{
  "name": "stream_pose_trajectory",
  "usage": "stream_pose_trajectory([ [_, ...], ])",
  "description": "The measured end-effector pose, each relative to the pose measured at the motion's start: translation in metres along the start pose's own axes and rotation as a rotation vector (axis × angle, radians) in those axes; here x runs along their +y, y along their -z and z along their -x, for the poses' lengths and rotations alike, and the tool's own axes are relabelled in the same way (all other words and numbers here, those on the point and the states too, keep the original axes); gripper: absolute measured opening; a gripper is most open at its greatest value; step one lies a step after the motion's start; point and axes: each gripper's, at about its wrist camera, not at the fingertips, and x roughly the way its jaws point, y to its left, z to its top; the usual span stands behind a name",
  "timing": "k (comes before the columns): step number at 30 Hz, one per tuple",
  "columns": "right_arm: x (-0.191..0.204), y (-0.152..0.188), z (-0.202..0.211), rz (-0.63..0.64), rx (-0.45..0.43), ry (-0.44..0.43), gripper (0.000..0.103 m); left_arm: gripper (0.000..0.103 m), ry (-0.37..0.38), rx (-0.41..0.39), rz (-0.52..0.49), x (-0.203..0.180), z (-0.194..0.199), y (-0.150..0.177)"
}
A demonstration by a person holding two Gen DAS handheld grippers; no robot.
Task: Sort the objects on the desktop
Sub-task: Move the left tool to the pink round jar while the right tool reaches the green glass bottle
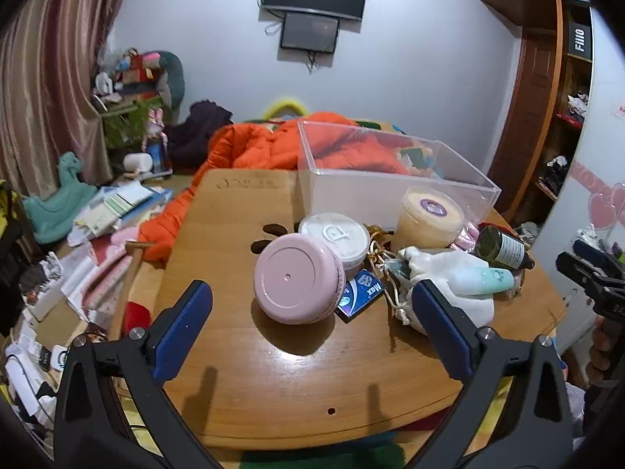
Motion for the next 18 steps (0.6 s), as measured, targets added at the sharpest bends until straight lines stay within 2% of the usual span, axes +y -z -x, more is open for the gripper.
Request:
stream_pose_trajectory([
  [4,0.003,0.004,-0.014,0.000,0.037,-0.037,0.103,0.103,0.031,0.040,-0.012,0.002,-0.017,0.000],
  [13,0.029,-0.003,-0.032,0.119,0.050,-0.067,0.101,0.103,0.071,0.094,0.006,0.007,-0.047,-0.008],
  [15,0.031,-0.005,-0.036,0.129,0.059,-0.075,0.101,0.100,0.074,0.095,0.009,0.009,-0.049,-0.010],
  [17,0.031,-0.008,-0.040,0.134,0.070,-0.080,0.097,0.087,0.080,0.105,0.010,0.010,-0.052,-0.012],
  [18,0.031,-0.009,-0.042,0.135,0.076,-0.083,0.095,0.086,0.082,0.111,0.012,0.011,-0.053,-0.011],
])
